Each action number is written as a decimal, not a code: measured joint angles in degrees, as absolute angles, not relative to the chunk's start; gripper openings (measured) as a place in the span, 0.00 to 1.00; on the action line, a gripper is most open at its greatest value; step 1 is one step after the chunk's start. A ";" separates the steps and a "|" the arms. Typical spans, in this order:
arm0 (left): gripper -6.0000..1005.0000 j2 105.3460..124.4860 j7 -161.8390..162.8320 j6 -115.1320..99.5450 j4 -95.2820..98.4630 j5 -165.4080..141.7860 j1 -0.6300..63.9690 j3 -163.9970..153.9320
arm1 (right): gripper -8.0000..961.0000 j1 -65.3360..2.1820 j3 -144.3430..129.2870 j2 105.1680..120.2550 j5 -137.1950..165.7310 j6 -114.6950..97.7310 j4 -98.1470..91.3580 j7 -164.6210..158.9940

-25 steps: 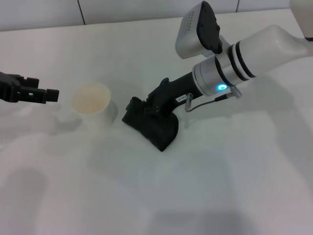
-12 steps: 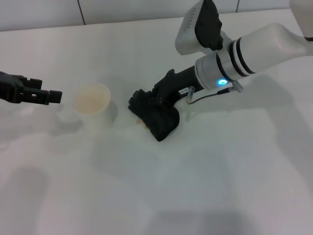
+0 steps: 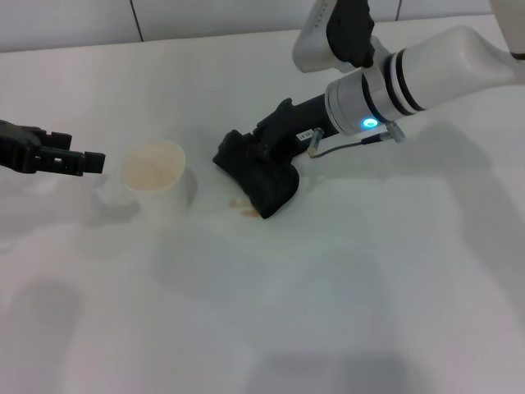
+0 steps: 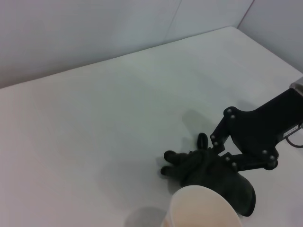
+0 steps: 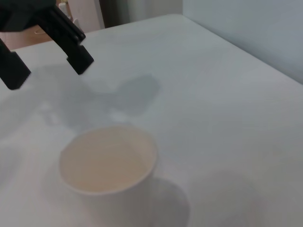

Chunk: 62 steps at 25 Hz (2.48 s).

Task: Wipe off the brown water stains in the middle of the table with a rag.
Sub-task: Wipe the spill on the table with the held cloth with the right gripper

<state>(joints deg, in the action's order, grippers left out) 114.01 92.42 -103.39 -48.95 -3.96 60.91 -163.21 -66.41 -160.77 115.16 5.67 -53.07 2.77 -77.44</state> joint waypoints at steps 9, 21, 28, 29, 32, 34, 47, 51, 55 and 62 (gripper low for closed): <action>0.89 113.99 92.46 -103.40 -49.24 -4.02 60.85 -163.21 | 0.13 -66.29 -161.72 115.00 9.65 -57.05 2.90 -77.69; 0.89 113.71 92.46 -103.09 -49.12 -4.13 60.81 -163.21 | 0.13 -65.66 -161.72 114.89 13.46 -68.16 4.26 -78.21; 0.89 113.53 92.46 -102.84 -48.97 -4.14 60.88 -163.21 | 0.13 -66.05 -161.70 115.19 13.51 -72.71 5.22 -77.83; 0.89 113.52 92.46 -102.84 -48.96 -4.14 60.89 -163.21 | 0.13 -66.10 -161.67 115.25 13.45 -72.32 5.02 -77.78; 0.89 113.54 92.44 -102.79 -48.95 -4.08 60.90 -163.21 | 0.13 -66.22 -161.51 115.35 13.16 -71.57 4.32 -77.64; 0.89 113.60 92.43 -102.75 -48.95 -3.98 60.91 -163.21 | 0.13 -66.38 -161.29 115.41 12.93 -70.12 3.32 -77.55; 0.89 113.69 92.45 -102.37 -48.95 -4.10 60.76 -163.21 | 0.13 -67.09 -160.67 115.50 12.86 -53.47 -2.43 -77.91; 0.89 113.73 92.44 -102.21 -48.95 -4.13 60.81 -163.21 | 0.13 -67.47 -158.71 115.46 12.76 -52.42 -2.45 -77.87; 0.89 113.75 92.45 -102.13 -48.95 -4.14 60.83 -163.21 | 0.13 -67.82 -156.95 115.39 12.91 -50.91 -2.46 -77.53; 0.89 113.88 92.46 -102.12 -48.96 -4.17 60.87 -163.21 | 0.13 -67.93 -156.57 115.56 12.80 -44.17 -2.49 -77.77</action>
